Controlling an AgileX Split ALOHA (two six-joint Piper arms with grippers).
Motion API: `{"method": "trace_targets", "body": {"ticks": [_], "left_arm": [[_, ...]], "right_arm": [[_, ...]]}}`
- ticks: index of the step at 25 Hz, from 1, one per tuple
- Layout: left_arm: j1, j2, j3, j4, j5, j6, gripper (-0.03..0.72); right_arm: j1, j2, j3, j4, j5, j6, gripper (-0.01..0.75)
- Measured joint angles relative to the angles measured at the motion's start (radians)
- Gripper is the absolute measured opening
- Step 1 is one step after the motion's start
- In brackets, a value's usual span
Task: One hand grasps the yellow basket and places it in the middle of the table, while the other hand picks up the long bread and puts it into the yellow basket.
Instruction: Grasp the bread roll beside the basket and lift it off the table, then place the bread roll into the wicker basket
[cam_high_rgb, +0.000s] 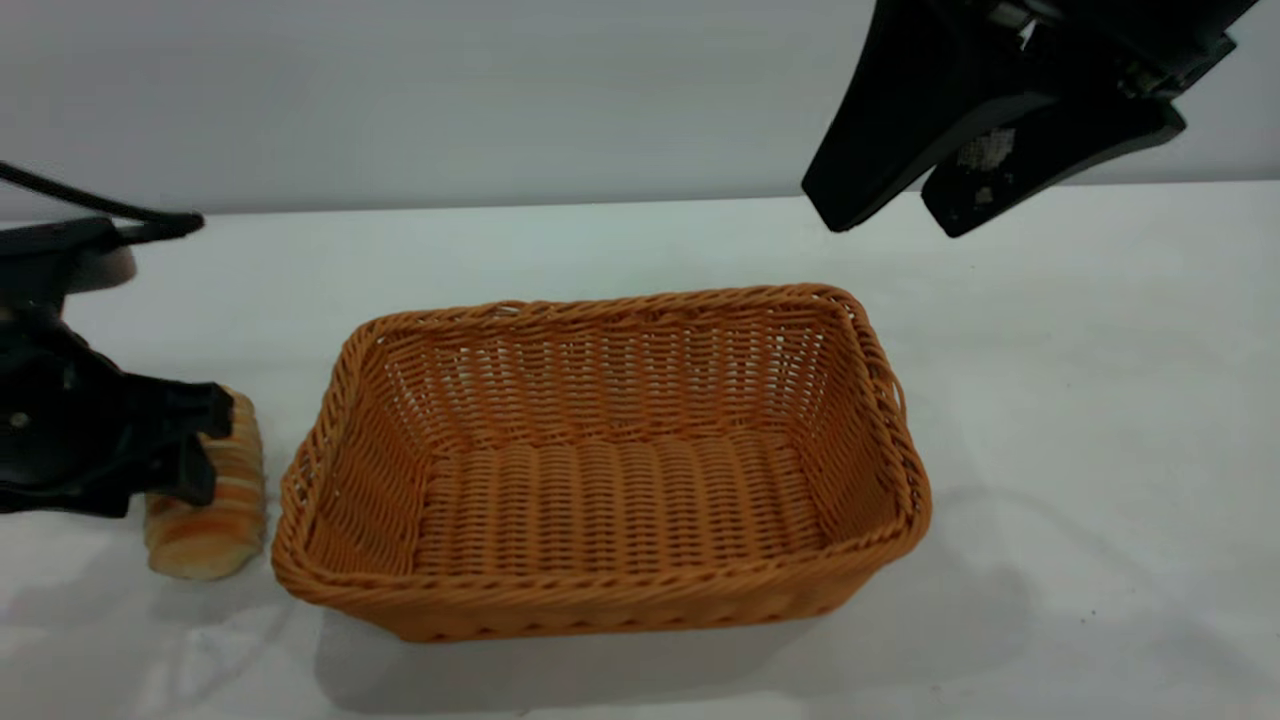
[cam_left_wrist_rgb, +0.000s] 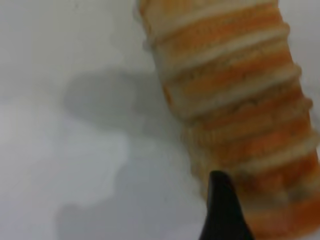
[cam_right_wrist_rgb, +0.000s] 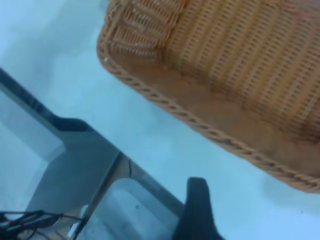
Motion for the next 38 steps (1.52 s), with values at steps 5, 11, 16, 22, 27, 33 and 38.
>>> {"method": "trace_targets", "body": {"ticks": [5, 11, 16, 22, 27, 33, 38], "left_arm": [[0.000, 0.074, -0.001, 0.000, -0.135, -0.001, 0.531], [0.000, 0.151, -0.010, 0.000, -0.226, -0.001, 0.514], [0.000, 0.163, -0.018, 0.000, -0.229, -0.001, 0.298], [0.000, 0.082, -0.018, 0.000, -0.176, 0.028, 0.086], [0.000, -0.132, -0.018, 0.000, -0.094, 0.051, 0.086], [-0.073, -0.364, -0.017, 0.000, 0.000, 0.034, 0.086], [-0.241, -0.387, -0.012, 0.000, 0.016, 0.023, 0.086]], "right_arm": [[0.001, -0.033, 0.000, 0.000, 0.049, 0.000, 0.613], [0.001, -0.069, 0.001, 0.000, 0.057, 0.000, 0.598], [0.001, -0.096, 0.001, -0.001, 0.059, 0.000, 0.594], [0.001, -0.128, 0.001, -0.004, 0.074, 0.000, 0.593], [0.001, -0.150, 0.001, -0.006, 0.098, 0.000, 0.593], [0.001, -0.193, 0.001, -0.007, 0.111, 0.000, 0.593], [0.001, -0.247, 0.001, -0.007, 0.116, -0.001, 0.592]]}}
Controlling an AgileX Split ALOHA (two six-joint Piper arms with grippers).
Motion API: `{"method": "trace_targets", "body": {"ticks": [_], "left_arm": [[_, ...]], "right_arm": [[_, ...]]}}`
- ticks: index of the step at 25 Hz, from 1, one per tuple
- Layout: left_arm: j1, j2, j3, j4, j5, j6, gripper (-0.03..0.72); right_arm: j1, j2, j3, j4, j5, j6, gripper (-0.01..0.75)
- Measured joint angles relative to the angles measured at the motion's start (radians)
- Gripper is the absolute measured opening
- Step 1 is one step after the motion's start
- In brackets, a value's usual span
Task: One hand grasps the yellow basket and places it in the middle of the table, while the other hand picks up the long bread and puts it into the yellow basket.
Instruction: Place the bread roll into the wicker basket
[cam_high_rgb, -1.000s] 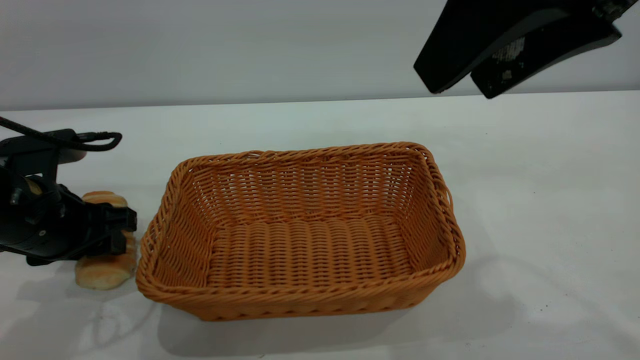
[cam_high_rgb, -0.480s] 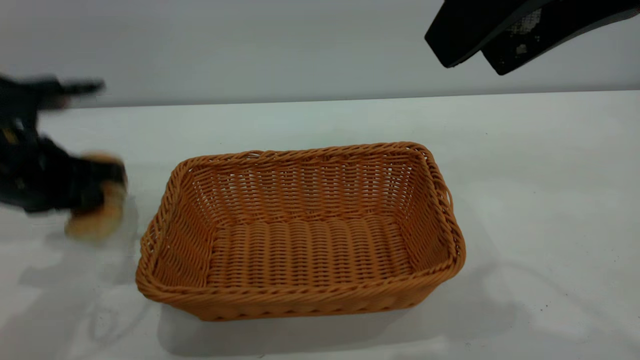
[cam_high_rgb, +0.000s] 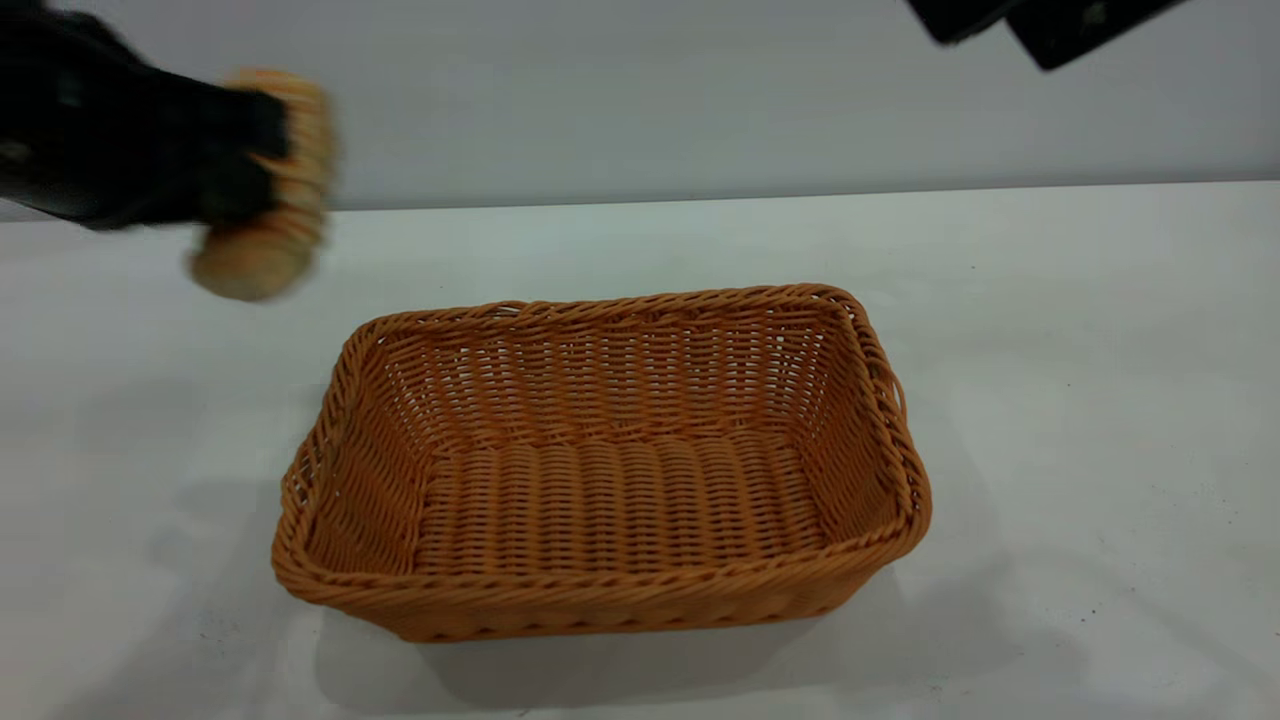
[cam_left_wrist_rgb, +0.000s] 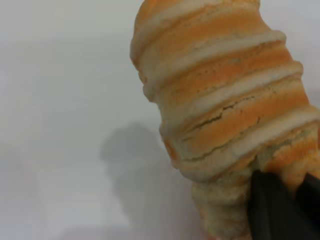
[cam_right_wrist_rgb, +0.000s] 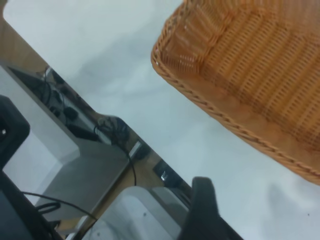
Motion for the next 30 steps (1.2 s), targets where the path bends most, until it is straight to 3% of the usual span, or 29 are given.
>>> {"method": "trace_targets", "body": {"ticks": [4, 7, 16, 19, 25, 27, 30], "left_arm": [[-0.105, 0.054, 0.002, 0.000, 0.003, -0.002, 0.086], [-0.144, 0.115, 0.002, 0.000, 0.003, -0.002, 0.086], [-0.157, 0.254, 0.002, 0.000, -0.002, -0.020, 0.109], [-0.157, 0.256, 0.002, 0.008, -0.038, -0.021, 0.218], [-0.157, 0.255, 0.002, 0.053, -0.105, -0.059, 0.566], [-0.157, 0.242, 0.002, 0.057, -0.099, -0.066, 0.624], [-0.157, 0.165, 0.002, 0.074, -0.066, -0.047, 0.642]], "right_arm": [[0.000, -0.042, 0.001, -0.001, 0.014, 0.000, 0.592], [0.000, -0.080, 0.004, -0.001, 0.032, -0.003, 0.592], [0.000, -0.188, 0.006, -0.018, 0.051, -0.005, 0.590], [0.000, -0.206, 0.006, -0.043, 0.055, 0.003, 0.590], [0.000, -0.214, 0.006, -0.066, 0.079, 0.013, 0.590], [0.000, -0.214, 0.006, -0.081, 0.092, 0.026, 0.590], [0.000, -0.214, 0.006, -0.122, 0.123, 0.057, 0.590]]}}
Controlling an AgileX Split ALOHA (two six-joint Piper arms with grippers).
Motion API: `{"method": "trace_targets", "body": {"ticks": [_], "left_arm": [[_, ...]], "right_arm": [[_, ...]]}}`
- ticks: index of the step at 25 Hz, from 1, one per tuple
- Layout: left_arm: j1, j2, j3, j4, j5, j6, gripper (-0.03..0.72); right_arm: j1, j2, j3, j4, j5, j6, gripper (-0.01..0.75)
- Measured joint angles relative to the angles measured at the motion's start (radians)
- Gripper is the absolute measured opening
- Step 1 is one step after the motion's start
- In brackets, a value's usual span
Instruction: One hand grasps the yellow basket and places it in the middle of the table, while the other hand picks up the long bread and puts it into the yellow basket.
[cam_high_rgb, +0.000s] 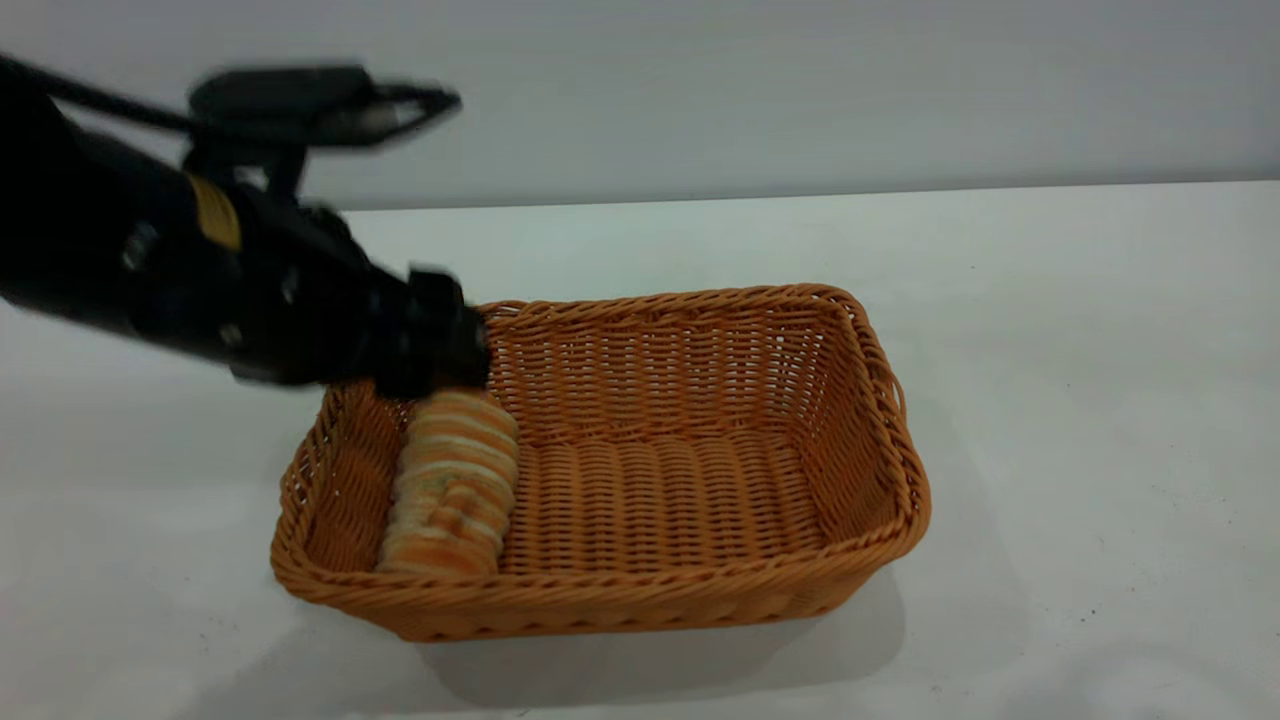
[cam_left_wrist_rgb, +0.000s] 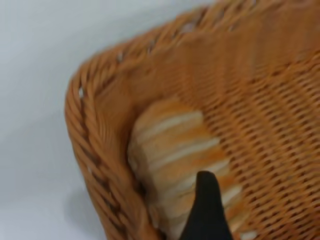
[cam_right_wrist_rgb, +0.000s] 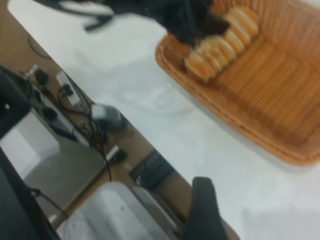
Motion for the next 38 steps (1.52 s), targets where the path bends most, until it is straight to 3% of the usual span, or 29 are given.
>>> {"method": "trace_targets", "body": {"ticks": [3, 7, 14, 22, 30, 38], "left_arm": [[0.000, -0.151, 0.000, 0.009, 0.050, 0.071, 0.619], [0.011, -0.407, 0.000, 0.009, 0.200, 0.164, 0.560], [0.111, -0.817, 0.001, 0.020, 0.600, 0.199, 0.530], [0.121, -1.077, 0.003, 0.048, 1.075, 0.200, 0.530], [0.121, -1.239, 0.003, 0.050, 1.303, 0.200, 0.530], [0.121, -1.379, 0.003, 0.046, 1.445, 0.200, 0.530]], "right_arm": [[0.000, 0.000, 0.000, -0.065, 0.056, 0.038, 0.590], [0.000, -0.021, 0.011, -0.162, 0.133, 0.075, 0.590], [0.000, -0.267, 0.149, -0.249, 0.125, 0.086, 0.589], [0.000, -0.616, 0.328, -0.412, 0.069, 0.273, 0.589], [0.000, -0.803, 0.485, -0.510, 0.060, 0.365, 0.589], [0.000, -0.886, 0.498, -0.548, 0.085, 0.405, 0.589]]}}
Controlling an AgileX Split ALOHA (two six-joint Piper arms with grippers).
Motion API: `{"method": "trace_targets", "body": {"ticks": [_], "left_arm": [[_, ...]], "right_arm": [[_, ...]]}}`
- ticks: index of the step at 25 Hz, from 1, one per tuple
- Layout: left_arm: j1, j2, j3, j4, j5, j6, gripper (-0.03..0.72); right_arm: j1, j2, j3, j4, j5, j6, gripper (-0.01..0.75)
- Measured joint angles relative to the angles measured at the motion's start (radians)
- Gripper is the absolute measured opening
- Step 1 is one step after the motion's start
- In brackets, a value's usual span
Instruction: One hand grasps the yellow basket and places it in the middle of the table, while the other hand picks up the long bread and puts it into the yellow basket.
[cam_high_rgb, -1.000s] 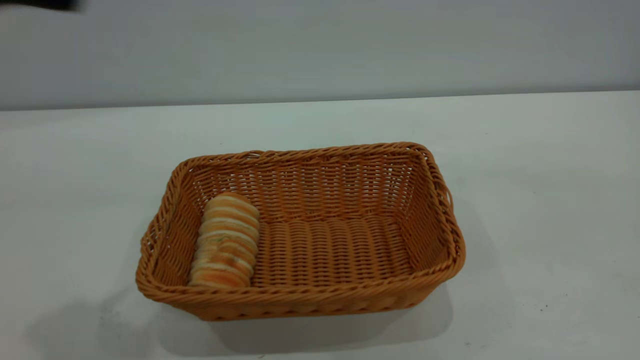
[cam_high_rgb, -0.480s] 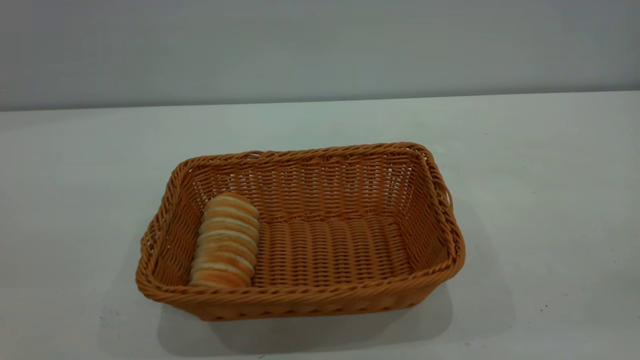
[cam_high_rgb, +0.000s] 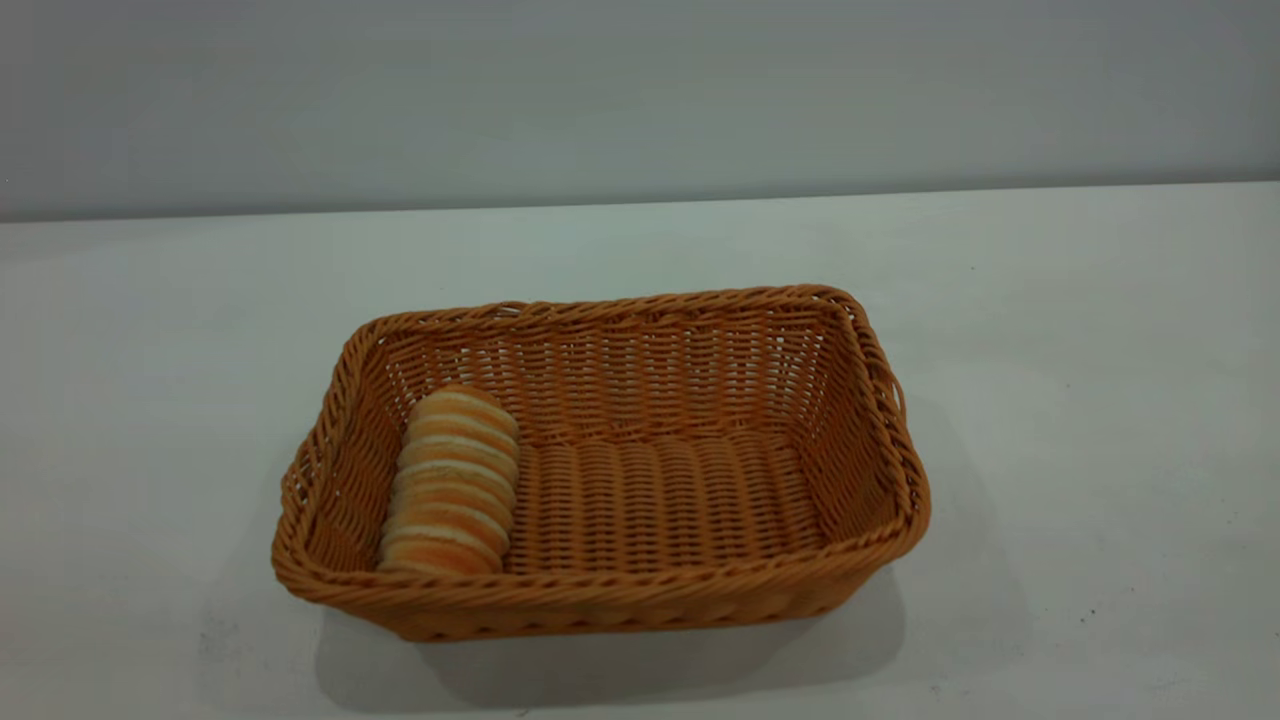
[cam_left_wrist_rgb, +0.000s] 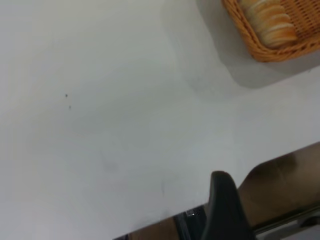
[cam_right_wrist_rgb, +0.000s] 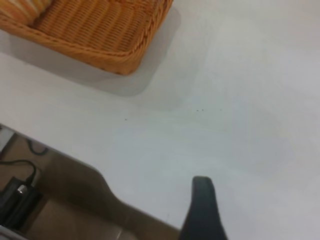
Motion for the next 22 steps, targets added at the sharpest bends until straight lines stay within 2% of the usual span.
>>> {"method": "trace_targets", "body": {"ticks": [10, 22], "left_arm": [[0.000, -0.175, 0.121, -0.086, 0.010, 0.022, 0.530], [0.000, -0.304, 0.156, -0.067, -0.011, 0.032, 0.530]], "right_arm": [[0.000, -0.006, 0.000, 0.000, 0.011, 0.023, 0.589], [0.000, -0.006, 0.000, 0.000, 0.028, 0.025, 0.589]]}}
